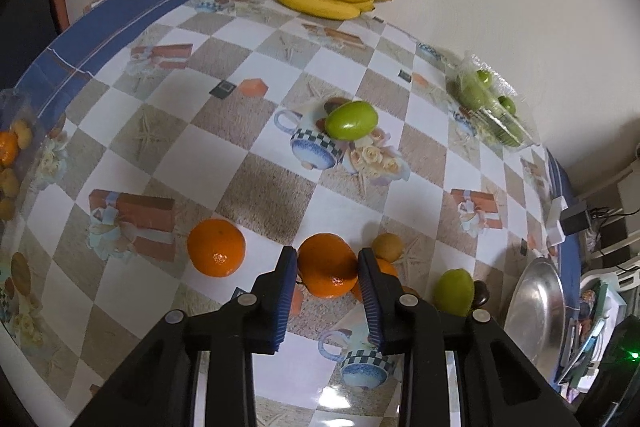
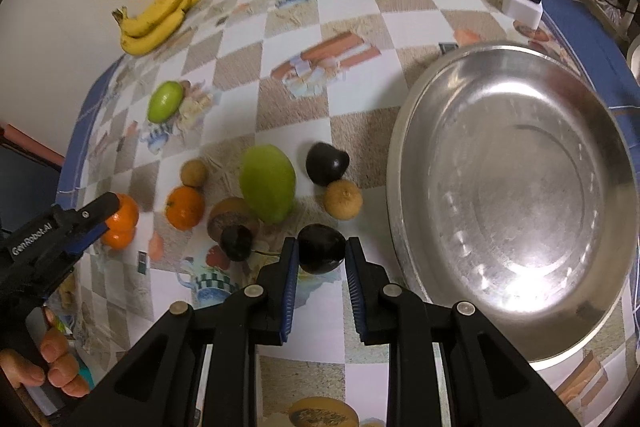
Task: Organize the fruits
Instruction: 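Close the right tool on the dark plum while the left tool closes on the orange, then carry the plum into the steel bowl and open the right tool while the left tool drops the orange in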
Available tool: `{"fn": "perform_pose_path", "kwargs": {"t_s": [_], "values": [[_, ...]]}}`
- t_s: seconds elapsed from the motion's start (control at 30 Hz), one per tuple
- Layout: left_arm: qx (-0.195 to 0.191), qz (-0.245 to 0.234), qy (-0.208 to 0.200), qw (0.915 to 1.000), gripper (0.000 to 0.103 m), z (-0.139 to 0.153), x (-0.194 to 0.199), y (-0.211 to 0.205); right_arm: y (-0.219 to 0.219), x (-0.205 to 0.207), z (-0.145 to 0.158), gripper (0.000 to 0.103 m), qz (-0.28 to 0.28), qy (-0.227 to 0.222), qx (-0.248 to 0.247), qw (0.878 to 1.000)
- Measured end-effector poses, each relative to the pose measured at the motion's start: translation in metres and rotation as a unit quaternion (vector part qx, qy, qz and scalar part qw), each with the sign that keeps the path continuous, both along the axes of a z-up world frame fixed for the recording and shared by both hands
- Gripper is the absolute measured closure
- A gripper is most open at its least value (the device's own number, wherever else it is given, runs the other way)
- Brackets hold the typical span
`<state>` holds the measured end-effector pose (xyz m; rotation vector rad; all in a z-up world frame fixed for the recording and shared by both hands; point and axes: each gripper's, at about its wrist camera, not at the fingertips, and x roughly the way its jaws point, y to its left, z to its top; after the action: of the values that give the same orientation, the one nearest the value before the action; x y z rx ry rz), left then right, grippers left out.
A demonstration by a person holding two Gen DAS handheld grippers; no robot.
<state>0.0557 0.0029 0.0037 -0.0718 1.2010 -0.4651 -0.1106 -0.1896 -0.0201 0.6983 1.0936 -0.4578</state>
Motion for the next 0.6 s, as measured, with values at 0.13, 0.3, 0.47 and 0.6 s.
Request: {"fn": "perform_pose_path", "kwargs": {"t_s": [0.13,0.3,0.47,0.6], "values": [[-0.002,-0.005,-0.010,0.9999,0.070,0.006,-0.003,-0.003,-0.003,-0.003,0.010,0.079,-0.007,-0.014,-0.006,1.000],[0.002,-0.018,-0.015,0.9997,0.070,0.009,-0.008,-0.011,-0.014,-0.012,0.013,0.079,-0.029,-0.015,-0.007,0.999],[0.006,-0.041,-0.021,0.9989,0.070,0.011,-0.019,-0.026,-0.034,-0.030,0.014,0.079,-0.067,-0.014,-0.006,0.998],[0.007,-0.071,-0.028,0.9970,0.070,0.016,-0.032,-0.043,-0.048,-0.043,0.016,0.079,-0.094,-0.014,-0.010,0.995]]}}
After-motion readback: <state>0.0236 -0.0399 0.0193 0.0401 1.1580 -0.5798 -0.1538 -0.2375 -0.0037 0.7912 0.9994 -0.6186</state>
